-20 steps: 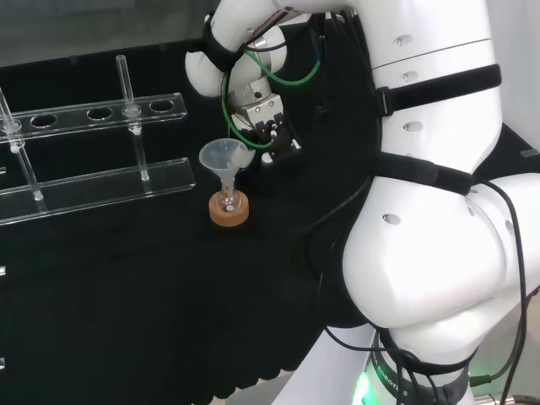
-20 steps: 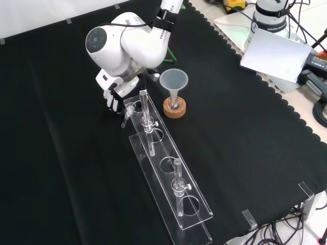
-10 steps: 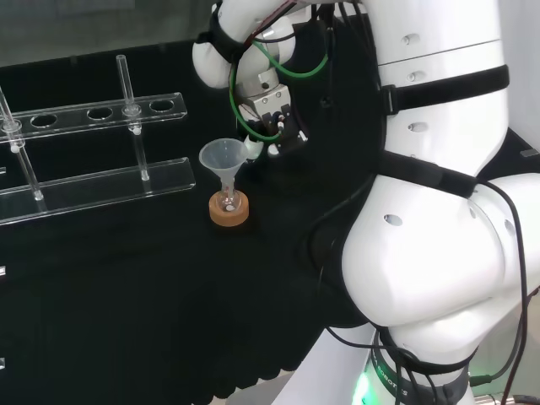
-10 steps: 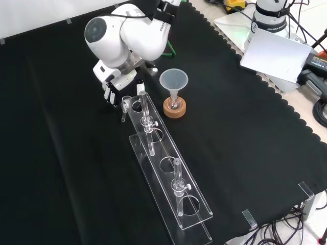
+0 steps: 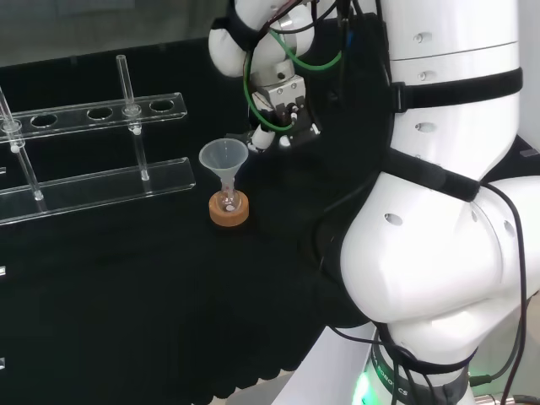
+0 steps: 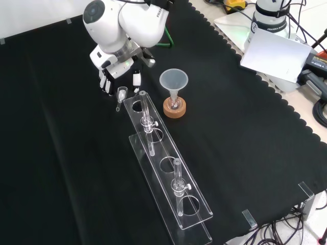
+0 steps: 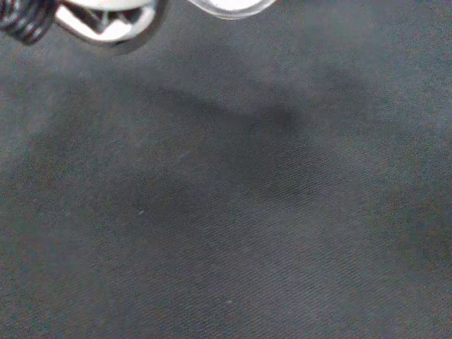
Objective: Pick up the weighing funnel.
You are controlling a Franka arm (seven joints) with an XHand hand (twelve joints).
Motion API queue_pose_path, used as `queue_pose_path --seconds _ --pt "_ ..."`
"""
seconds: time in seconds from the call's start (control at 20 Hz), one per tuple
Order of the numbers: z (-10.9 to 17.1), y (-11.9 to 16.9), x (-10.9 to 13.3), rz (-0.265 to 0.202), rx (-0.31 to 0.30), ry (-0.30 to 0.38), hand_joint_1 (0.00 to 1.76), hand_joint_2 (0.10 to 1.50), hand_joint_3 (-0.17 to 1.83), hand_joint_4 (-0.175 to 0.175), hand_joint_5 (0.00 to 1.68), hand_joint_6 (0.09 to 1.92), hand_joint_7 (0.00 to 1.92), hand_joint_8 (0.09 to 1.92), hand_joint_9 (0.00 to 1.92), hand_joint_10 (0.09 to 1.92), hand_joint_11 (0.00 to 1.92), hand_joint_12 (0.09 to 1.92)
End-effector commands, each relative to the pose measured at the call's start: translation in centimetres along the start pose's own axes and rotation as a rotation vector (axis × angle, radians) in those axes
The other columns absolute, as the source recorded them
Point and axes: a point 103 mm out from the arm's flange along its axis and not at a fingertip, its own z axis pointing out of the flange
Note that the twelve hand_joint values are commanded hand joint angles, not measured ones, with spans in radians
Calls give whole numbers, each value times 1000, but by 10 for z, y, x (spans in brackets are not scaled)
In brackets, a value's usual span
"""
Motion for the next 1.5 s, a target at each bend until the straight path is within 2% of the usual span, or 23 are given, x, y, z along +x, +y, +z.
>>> queue_pose_path --seconds 0.05,0.35,0.85,1.5 --pt "-13 -7 -20 23 -10 8 1100 690 630 175 1230 740 778 675 1188 295 994 968" --pt "-30 -19 -46 44 18 -5 1099 692 628 175 1227 744 786 677 1199 293 999 963" --pt "-54 -57 -82 96 -5 3 1098 694 628 175 1223 751 797 670 1227 265 1032 933" --pt "-76 -110 -90 128 -44 -11 1101 690 631 175 1230 741 802 667 1255 235 1073 901"
